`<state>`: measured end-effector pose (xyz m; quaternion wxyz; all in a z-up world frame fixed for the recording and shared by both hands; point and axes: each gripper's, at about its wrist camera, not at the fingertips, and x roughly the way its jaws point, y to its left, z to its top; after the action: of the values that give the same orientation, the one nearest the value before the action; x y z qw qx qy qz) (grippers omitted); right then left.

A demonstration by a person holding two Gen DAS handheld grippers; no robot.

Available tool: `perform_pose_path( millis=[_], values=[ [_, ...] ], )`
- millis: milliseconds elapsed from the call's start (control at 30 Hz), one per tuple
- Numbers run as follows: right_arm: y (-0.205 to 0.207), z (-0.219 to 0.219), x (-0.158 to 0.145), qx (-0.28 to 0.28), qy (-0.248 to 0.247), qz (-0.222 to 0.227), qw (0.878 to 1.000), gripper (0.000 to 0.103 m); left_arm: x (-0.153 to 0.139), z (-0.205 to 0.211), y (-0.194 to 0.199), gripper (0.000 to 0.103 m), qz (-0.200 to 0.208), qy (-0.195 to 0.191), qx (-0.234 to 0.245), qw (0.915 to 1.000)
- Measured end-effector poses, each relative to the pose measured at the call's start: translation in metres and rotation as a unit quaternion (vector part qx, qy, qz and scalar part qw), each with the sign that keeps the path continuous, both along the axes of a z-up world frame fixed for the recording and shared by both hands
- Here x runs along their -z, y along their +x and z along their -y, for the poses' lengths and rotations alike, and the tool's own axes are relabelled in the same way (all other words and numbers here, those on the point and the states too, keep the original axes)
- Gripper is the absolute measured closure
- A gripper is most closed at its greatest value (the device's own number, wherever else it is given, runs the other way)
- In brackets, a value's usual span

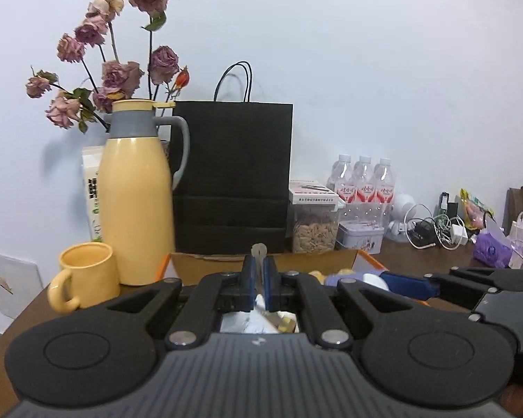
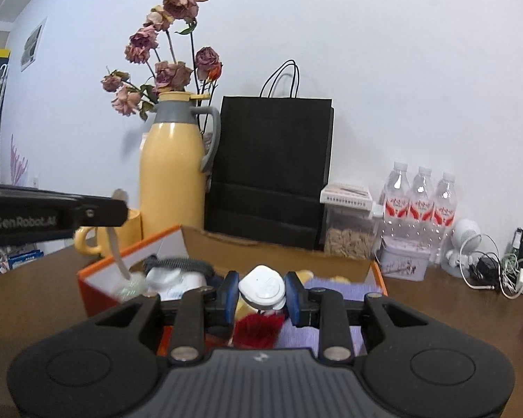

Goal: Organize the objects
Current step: 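Carry the rubber band and white cap into the box and release both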

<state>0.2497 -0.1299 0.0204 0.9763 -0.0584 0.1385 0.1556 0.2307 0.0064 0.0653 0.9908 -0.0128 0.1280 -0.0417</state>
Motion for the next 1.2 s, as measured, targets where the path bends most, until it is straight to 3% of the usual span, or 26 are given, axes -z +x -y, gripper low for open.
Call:
perform_pose_path(
  millis=[267, 567, 600, 633, 667, 700, 733, 767, 800, 1200],
  values=[
    [0.053, -0.003, 0.012, 0.005, 0.015, -0.036, 0.999, 0.076, 0.018, 0.002, 0.059, 0.098, -0.034, -0.011, -0.006, 0.9993],
    [0.081, 0.002, 0.030, 0.011, 0.007, -0.071, 0.997, 0.075, 0.035, 0.000, 0.085, 0.092, -0.062, 0.011, 0.000, 0.9980],
    [0.082, 0.003, 0.031, 0.012, 0.006, -0.075, 0.997, 0.072, 0.036, -0.001, 0.085, 0.080, -0.062, 0.015, -0.003, 0.9979],
    [0.083, 0.004, 0.032, 0.014, 0.005, -0.078, 0.997, 0.068, 0.035, -0.003, 0.085, 0.059, -0.061, 0.015, -0.006, 0.9980],
    [0.084, 0.005, 0.033, 0.018, 0.005, -0.079, 0.997, 0.056, 0.035, -0.004, 0.085, 0.047, -0.058, 0.013, -0.013, 0.9981],
    [0.084, 0.006, 0.033, 0.022, 0.004, -0.079, 0.997, 0.036, 0.034, -0.006, 0.084, 0.026, -0.054, 0.013, -0.019, 0.9983],
    [0.084, 0.006, 0.033, 0.027, 0.003, -0.078, 0.997, 0.026, 0.032, -0.007, 0.084, 0.011, -0.048, 0.013, -0.024, 0.9985],
    [0.084, 0.007, 0.033, 0.030, 0.002, -0.076, 0.997, 0.008, 0.031, -0.009, 0.082, 0.004, -0.042, 0.011, -0.029, 0.9986],
    [0.083, 0.008, 0.033, 0.033, 0.002, -0.074, 0.997, 0.000, 0.030, -0.009, 0.081, 0.000, -0.038, 0.011, -0.034, 0.9986],
    [0.071, 0.008, 0.025, 0.038, -0.002, -0.071, 0.997, 0.000, 0.019, -0.017, 0.071, 0.000, -0.055, -0.004, -0.048, 0.9973]
  ],
)
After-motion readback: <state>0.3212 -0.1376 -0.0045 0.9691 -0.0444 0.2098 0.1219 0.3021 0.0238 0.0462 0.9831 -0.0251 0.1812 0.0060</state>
